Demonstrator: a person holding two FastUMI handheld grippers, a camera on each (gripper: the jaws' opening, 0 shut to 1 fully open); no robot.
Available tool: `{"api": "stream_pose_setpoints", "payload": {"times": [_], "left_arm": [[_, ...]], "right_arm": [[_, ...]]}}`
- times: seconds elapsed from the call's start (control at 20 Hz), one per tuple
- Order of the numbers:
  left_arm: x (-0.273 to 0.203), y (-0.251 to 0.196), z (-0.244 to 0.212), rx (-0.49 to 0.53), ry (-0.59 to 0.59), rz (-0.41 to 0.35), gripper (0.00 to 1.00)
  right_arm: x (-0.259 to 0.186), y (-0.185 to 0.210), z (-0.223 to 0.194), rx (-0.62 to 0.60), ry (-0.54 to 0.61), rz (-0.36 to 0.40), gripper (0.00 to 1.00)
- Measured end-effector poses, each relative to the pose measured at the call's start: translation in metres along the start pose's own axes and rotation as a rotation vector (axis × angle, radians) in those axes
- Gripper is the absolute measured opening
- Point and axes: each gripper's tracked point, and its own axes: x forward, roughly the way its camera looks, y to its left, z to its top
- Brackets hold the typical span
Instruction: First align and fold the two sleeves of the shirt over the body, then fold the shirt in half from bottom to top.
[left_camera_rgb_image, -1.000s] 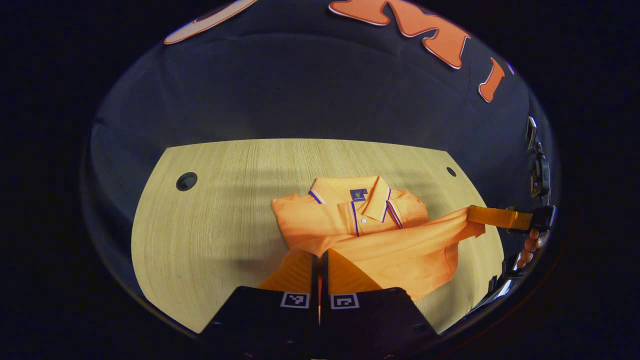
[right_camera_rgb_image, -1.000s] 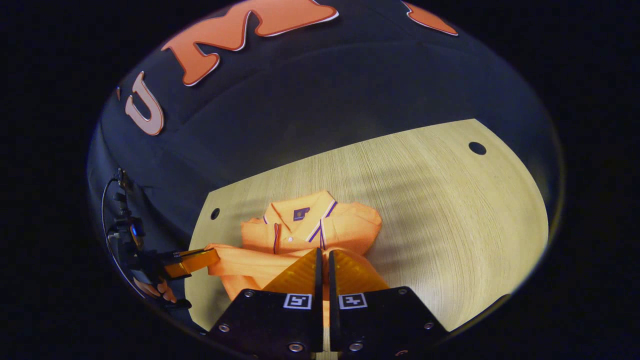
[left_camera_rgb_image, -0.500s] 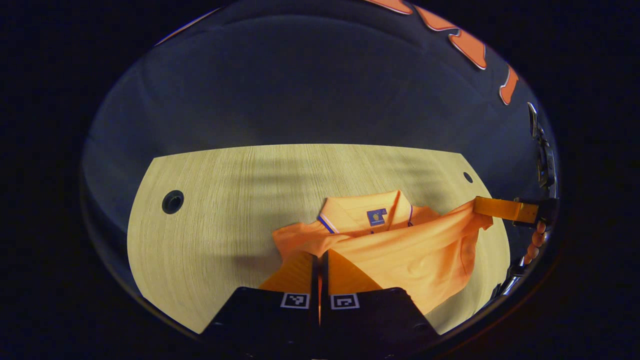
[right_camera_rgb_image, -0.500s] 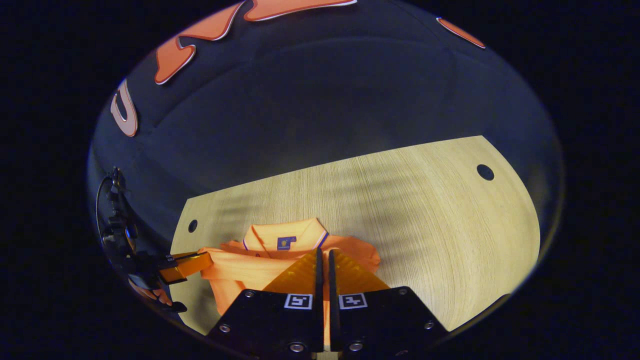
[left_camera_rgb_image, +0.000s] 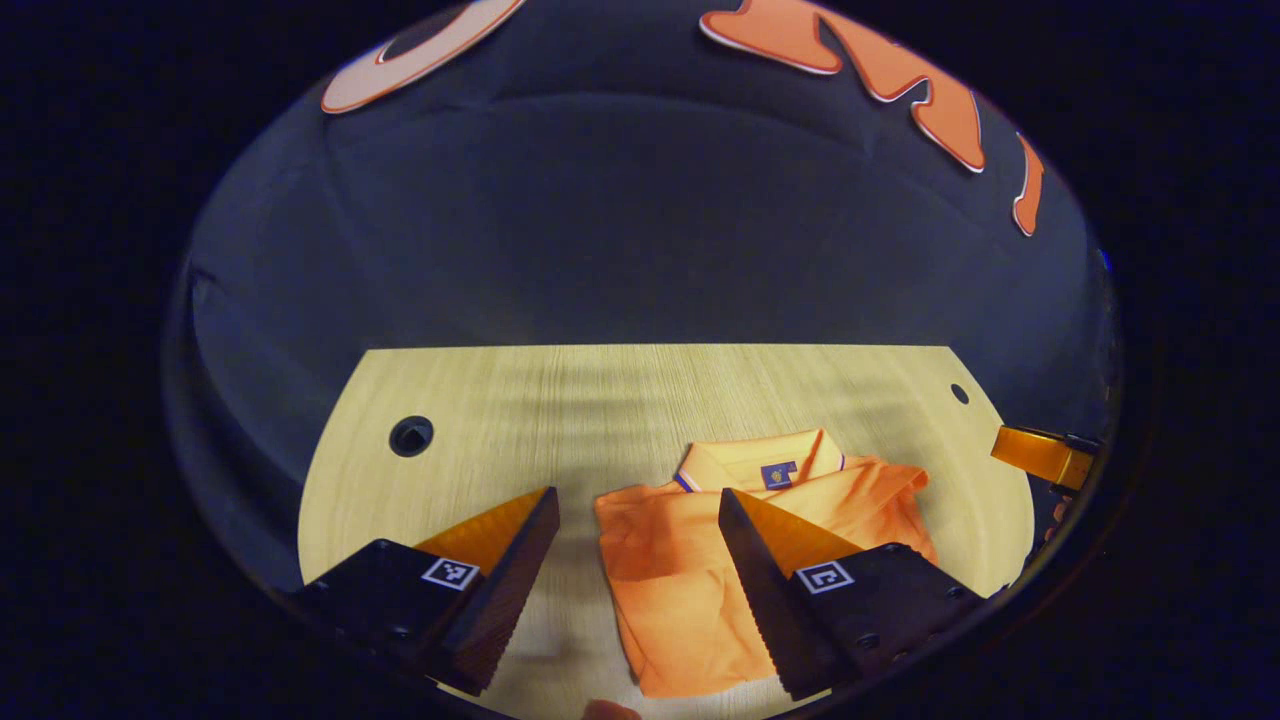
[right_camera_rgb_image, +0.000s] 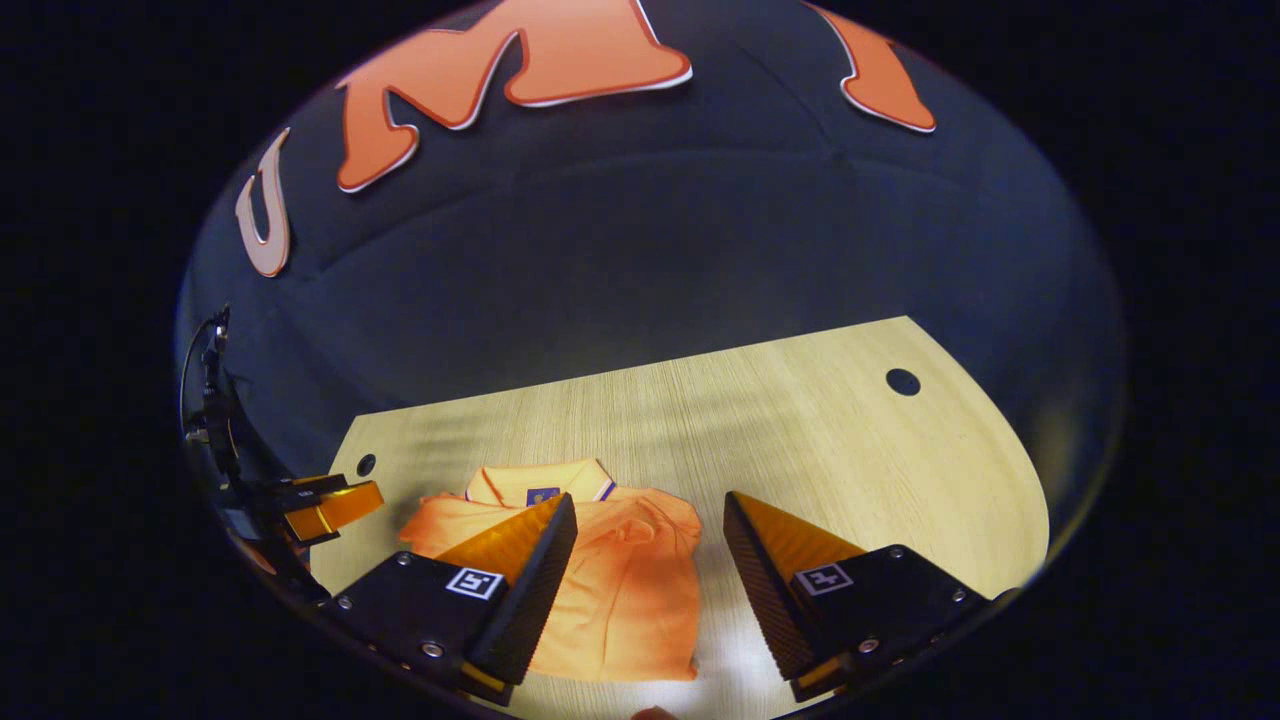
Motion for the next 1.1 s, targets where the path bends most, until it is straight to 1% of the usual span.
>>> {"api": "stream_pose_setpoints", "payload": {"times": [0.2, 0.25, 0.35, 0.5, 0.85, 0.95, 1.0, 1.05, 1.1], "left_arm": [[-0.068, -0.014, -0.001, -0.016, -0.092, 0.017, 0.99], [-0.083, -0.021, -0.001, -0.013, -0.114, 0.016, 0.99], [-0.118, -0.030, -0.008, 0.020, -0.148, 0.016, 0.99], [-0.164, -0.051, -0.013, 0.043, -0.221, 0.047, 0.99], [-0.289, -0.081, -0.041, 0.019, -0.435, 0.088, 0.98], [-0.314, -0.091, -0.054, 0.013, -0.491, 0.105, 0.98], [-0.325, -0.094, -0.062, 0.005, -0.512, 0.112, 0.98], [-0.336, -0.095, -0.069, -0.005, -0.528, 0.111, 0.98], [-0.346, -0.099, -0.076, -0.015, -0.543, 0.110, 0.98]], "right_arm": [[-0.053, -0.008, 0.002, -0.072, -0.091, 0.004, 0.95], [-0.065, -0.013, 0.004, -0.102, -0.125, -0.010, 0.96], [-0.092, -0.020, 0.008, -0.142, -0.191, -0.021, 0.96], [-0.131, -0.014, 0.008, -0.164, -0.247, 0.006, 0.96], [-0.217, 0.010, -0.015, -0.175, -0.373, 0.097, 0.95], [-0.240, 0.013, -0.020, -0.180, -0.419, 0.120, 0.96], [-0.252, 0.015, -0.023, -0.189, -0.440, 0.130, 1.00], [-0.264, 0.015, -0.027, -0.201, -0.462, 0.138, 0.96], [-0.277, 0.017, -0.028, -0.211, -0.490, 0.145, 0.96]]}}
